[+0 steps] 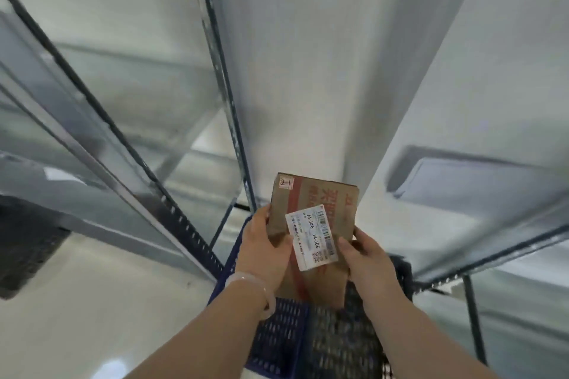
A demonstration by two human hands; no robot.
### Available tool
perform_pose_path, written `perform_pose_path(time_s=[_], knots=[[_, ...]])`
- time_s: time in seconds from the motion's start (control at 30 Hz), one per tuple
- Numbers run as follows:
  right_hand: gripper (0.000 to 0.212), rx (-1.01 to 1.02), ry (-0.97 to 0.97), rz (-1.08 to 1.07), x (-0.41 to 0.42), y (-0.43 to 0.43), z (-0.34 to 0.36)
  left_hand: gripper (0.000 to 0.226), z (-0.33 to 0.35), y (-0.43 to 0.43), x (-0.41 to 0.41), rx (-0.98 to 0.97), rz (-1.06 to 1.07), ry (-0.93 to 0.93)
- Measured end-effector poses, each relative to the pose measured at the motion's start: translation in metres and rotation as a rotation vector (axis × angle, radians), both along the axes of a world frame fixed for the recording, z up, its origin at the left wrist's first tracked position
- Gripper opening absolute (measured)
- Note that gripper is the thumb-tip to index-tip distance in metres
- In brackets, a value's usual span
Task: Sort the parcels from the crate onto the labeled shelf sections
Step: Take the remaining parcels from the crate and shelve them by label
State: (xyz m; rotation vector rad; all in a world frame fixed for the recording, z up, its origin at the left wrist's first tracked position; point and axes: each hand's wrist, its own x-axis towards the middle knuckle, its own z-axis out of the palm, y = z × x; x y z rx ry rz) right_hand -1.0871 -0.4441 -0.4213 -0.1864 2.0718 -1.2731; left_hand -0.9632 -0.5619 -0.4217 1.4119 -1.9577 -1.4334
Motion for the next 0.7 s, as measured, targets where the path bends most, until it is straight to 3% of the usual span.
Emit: perform_pose_path(time_s=[0.23, 0.33, 0.7], knots=[[0.045, -0.242, 0.237, -0.099, 0.023, 0.029, 0.169, 0.058, 0.178, 0.015, 0.010, -0.272, -0.090, 0.178], [0.046, -0.319, 0.380, -0.190, 0.040, 0.046, 0.217, 0.046, 0.228, 0.024, 0.022, -0.356, -0.187, 0.326], [0.047, -0.323, 0.553, -0.528, 0.135, 0.187, 0.292, 0.049, 0.297, 0.136, 0.070, -0.363, -0.512, 0.551]])
